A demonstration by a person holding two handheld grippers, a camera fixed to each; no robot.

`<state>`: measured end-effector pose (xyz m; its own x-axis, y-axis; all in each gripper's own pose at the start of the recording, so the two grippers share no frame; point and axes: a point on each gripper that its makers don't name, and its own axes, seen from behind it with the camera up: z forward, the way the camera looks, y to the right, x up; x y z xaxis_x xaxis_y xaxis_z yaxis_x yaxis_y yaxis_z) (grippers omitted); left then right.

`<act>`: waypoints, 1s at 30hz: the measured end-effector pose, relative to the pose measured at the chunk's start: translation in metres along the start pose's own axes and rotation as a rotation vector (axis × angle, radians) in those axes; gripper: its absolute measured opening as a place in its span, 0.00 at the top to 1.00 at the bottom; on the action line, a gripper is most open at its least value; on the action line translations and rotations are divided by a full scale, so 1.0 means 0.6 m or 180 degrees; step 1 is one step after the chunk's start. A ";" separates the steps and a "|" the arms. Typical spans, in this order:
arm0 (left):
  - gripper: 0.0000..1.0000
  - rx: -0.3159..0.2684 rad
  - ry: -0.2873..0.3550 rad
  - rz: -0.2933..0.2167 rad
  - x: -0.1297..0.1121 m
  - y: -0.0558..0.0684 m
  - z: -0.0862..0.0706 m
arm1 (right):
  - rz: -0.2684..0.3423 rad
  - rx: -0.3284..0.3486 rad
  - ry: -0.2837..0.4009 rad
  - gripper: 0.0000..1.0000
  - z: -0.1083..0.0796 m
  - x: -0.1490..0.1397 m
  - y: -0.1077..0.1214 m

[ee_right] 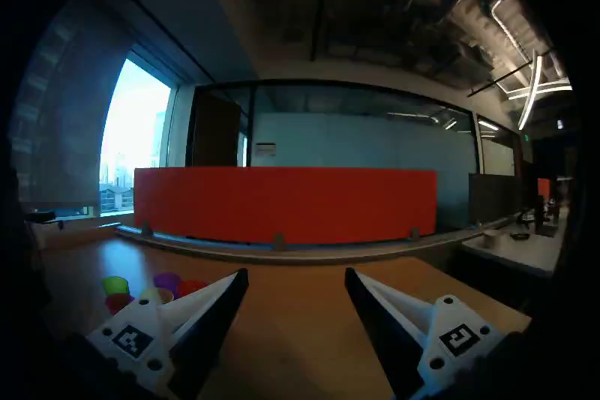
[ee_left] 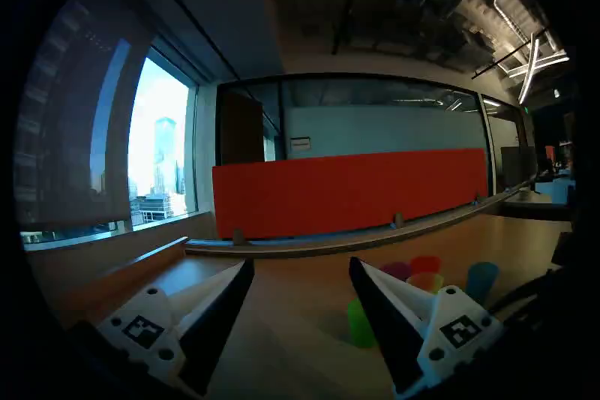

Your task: Pour water

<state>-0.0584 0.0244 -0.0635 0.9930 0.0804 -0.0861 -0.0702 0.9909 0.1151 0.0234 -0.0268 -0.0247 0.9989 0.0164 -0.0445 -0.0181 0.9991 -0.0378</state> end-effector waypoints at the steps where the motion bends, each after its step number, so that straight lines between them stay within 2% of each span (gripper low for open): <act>1: 0.06 0.0010 0.0012 0.0023 -0.001 0.001 0.000 | 0.0010 -0.0003 0.0004 0.00 0.000 0.002 0.001; 6: 0.06 0.0077 0.0063 0.0092 -0.012 0.001 -0.001 | 0.0090 -0.0029 -0.0007 0.00 -0.004 0.005 0.006; 15: 0.06 0.0100 0.0059 -0.0015 -0.048 -0.008 0.011 | 0.0051 -0.0136 -0.0074 0.00 -0.014 0.001 0.018; 23: 0.06 0.0102 0.0002 -0.0075 -0.088 -0.014 0.021 | -0.0007 -0.0159 -0.0114 0.00 -0.014 -0.006 0.011; 30: 0.06 0.0111 -0.0033 -0.0120 -0.100 -0.021 0.024 | -0.0007 -0.0161 -0.0125 0.00 -0.013 -0.008 0.009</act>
<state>-0.1159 0.0056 -0.0456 0.9959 0.0416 -0.0808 -0.0295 0.9888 0.1465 0.0180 -0.0220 -0.0325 0.9998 0.0167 -0.0053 -0.0171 0.9960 -0.0882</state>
